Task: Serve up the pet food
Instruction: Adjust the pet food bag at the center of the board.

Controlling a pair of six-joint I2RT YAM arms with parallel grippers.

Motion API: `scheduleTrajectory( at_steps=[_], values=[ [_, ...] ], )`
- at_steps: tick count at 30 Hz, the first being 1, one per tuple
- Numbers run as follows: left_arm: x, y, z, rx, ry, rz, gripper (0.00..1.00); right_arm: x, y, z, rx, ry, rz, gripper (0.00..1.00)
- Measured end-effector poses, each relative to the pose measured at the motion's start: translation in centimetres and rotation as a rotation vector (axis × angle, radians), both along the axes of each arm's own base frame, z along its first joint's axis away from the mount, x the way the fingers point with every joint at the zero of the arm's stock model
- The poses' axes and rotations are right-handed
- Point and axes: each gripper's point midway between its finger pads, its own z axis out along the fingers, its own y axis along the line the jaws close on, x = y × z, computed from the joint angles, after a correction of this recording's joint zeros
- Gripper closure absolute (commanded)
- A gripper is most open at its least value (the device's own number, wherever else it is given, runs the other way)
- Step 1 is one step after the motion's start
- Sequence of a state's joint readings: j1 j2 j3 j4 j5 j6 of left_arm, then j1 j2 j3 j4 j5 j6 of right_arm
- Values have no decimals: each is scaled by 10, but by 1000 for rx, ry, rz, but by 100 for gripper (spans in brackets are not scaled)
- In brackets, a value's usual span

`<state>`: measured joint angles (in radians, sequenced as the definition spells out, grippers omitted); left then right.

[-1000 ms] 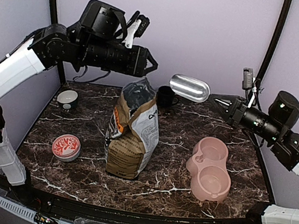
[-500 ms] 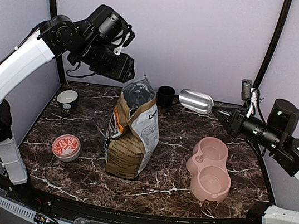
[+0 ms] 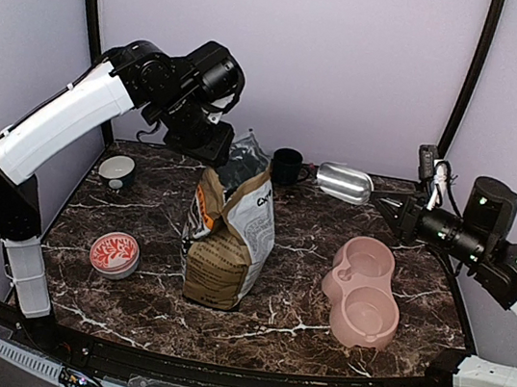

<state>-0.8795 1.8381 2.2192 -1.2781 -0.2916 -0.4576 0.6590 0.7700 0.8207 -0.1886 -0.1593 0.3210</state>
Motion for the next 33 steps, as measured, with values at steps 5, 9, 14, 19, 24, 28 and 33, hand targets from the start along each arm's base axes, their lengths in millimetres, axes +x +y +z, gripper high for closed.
scheduleTrajectory(
  at_steps=[5,9,14,19,24,28,33],
  values=[
    [0,3,-5,10,10,20,63,-2,-4,2,-1,-12,-10,100],
    [-1,4,-18,33,33,30,79,-1,-11,0,-9,-11,-49,100],
    [1,1,-29,35,43,32,100,4,-19,-6,-21,2,-100,100],
    [4,1,-28,42,24,31,100,5,-21,-10,-31,11,-112,100],
    [5,11,-20,83,7,20,100,2,-24,-15,-35,-1,-117,100],
    [11,25,-11,138,1,14,100,2,-26,-14,-34,-5,-124,100],
    [16,31,-6,197,-4,-18,100,4,-24,-18,-41,6,-120,100]
  ],
)
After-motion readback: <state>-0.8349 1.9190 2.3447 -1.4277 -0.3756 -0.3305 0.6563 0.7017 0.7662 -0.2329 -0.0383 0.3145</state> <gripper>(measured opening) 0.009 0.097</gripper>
